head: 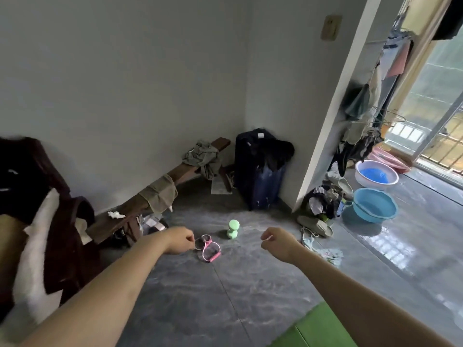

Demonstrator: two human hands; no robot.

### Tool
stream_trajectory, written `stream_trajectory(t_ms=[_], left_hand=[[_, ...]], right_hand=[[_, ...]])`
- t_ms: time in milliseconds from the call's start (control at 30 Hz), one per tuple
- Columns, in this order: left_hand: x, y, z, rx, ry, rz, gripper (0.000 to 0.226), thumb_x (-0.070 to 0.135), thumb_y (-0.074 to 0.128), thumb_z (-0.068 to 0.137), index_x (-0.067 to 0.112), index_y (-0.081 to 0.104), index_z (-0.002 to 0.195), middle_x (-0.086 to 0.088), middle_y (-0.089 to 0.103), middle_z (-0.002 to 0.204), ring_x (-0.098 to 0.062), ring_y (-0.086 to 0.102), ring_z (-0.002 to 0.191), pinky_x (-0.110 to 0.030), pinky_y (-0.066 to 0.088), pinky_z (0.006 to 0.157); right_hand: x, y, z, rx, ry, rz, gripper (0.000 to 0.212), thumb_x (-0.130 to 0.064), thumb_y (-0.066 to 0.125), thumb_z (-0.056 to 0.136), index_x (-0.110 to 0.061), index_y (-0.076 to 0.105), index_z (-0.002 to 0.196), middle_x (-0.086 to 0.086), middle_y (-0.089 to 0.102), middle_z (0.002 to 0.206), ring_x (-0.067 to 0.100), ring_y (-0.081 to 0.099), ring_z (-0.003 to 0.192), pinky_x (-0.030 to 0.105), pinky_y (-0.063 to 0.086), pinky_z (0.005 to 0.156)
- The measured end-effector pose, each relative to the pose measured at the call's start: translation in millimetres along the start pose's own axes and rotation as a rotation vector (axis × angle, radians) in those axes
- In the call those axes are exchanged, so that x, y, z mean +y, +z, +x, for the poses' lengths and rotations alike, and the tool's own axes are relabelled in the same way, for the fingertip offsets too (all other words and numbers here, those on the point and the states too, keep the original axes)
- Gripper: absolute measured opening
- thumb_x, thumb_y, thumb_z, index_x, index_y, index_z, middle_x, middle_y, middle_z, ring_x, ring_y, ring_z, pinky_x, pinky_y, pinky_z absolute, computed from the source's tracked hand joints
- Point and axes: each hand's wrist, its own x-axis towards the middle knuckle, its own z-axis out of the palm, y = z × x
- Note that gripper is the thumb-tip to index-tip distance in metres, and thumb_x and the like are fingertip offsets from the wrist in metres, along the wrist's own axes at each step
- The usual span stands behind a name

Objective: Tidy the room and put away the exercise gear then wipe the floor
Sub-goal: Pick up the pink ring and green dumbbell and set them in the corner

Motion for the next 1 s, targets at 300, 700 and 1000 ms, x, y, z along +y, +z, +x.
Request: stream_trajectory(t_ms=[300,700,1000], left_hand=[[-19.5,-43.7,147.8,-0.097,-0.061,-0.018,0.027,0.025,0.049,0.094,0.014,0.062,0.115,-0.003,0.061,0.118,-0.021,0.056,0.108,-0.032,0.044,0.093],[-62.0,-81.2,363.0,-0.023,-0.203,-0.246,0.019,0.029,0.049,0.087,0.02,0.063,0.097,-0.002,0.068,0.104,-0.023,0.063,0.098,-0.035,0.05,0.087],[-123.1,27.6,471.9,-0.119,-0.378,-0.393,0.008,0.032,0.05,0.081,0.03,0.055,0.076,0.004,0.069,0.099,-0.019,0.064,0.095,-0.03,0.05,0.083]], right_hand=[[-1.5,-10.8,176.9,-0.069,0.084,0.042,0.033,-0.023,0.063,0.085,-0.02,0.061,0.117,0.004,0.063,0.109,0.013,0.059,0.075,0.021,0.043,0.055],[-1.3,-6.3,422.5,-0.121,0.133,-0.009,0.056,-0.023,0.069,0.08,-0.021,0.048,0.131,0.011,0.051,0.129,0.023,0.057,0.1,0.034,0.054,0.078],[60.0,60.4,475.9,-0.24,0.135,-0.131,0.062,-0.018,0.07,0.08,-0.021,0.043,0.136,0.012,0.044,0.132,0.025,0.058,0.105,0.028,0.044,0.086]])
